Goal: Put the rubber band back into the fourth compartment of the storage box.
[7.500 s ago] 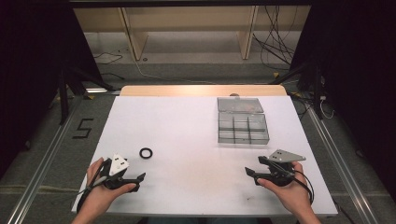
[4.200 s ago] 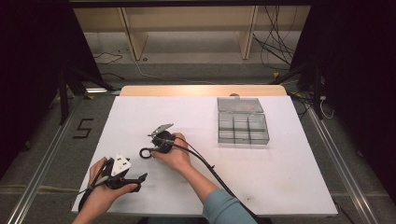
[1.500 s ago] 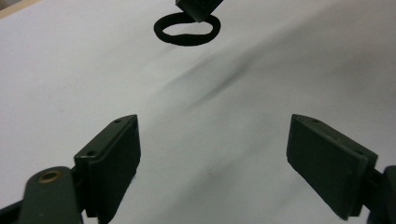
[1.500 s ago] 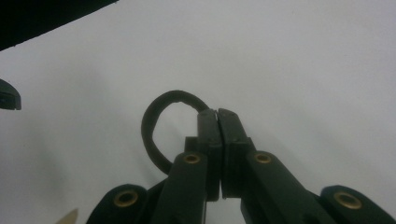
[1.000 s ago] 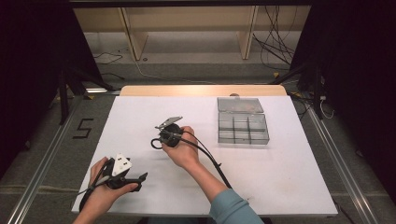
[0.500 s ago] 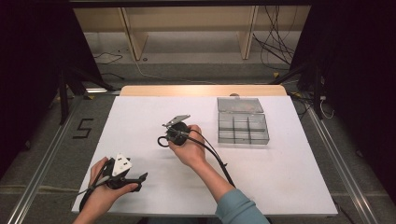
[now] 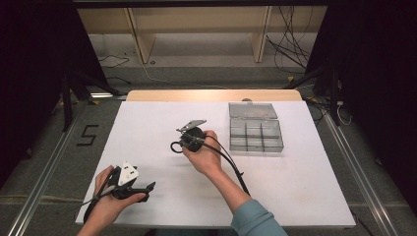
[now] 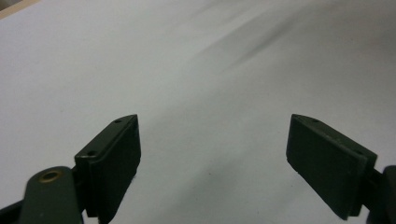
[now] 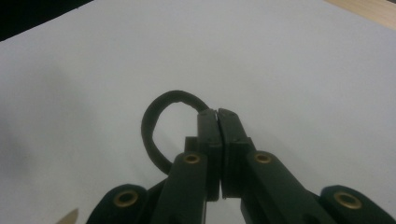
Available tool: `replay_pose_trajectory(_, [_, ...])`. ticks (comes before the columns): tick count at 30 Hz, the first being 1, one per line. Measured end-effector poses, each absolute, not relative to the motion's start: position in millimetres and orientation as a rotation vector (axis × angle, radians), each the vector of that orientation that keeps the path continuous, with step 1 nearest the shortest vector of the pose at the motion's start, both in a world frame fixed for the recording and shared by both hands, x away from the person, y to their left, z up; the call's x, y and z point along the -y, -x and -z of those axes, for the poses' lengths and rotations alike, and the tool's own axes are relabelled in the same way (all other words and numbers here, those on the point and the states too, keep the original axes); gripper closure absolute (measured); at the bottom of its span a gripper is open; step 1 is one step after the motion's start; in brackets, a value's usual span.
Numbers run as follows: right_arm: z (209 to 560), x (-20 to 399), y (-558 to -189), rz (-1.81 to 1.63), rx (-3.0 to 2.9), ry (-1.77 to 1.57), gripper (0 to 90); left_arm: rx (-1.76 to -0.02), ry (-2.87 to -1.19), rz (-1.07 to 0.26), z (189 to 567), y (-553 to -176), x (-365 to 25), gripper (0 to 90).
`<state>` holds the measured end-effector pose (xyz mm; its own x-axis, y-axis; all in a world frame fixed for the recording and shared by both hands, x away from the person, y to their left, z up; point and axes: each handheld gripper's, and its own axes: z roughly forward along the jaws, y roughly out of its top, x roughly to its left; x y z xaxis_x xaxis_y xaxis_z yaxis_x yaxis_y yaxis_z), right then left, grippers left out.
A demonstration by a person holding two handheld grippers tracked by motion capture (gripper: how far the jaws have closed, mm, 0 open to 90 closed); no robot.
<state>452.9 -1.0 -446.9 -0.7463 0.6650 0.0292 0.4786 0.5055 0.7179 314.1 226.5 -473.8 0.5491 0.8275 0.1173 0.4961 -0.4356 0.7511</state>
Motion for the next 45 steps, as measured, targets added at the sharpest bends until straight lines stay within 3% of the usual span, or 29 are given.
replay_pose_trajectory(45, [439.2, 36.9, -455.2, -1.062, -2.437, -1.039, 89.7, -1.057, -2.119, -0.63, 474.4, -314.0, -224.1, 17.7])
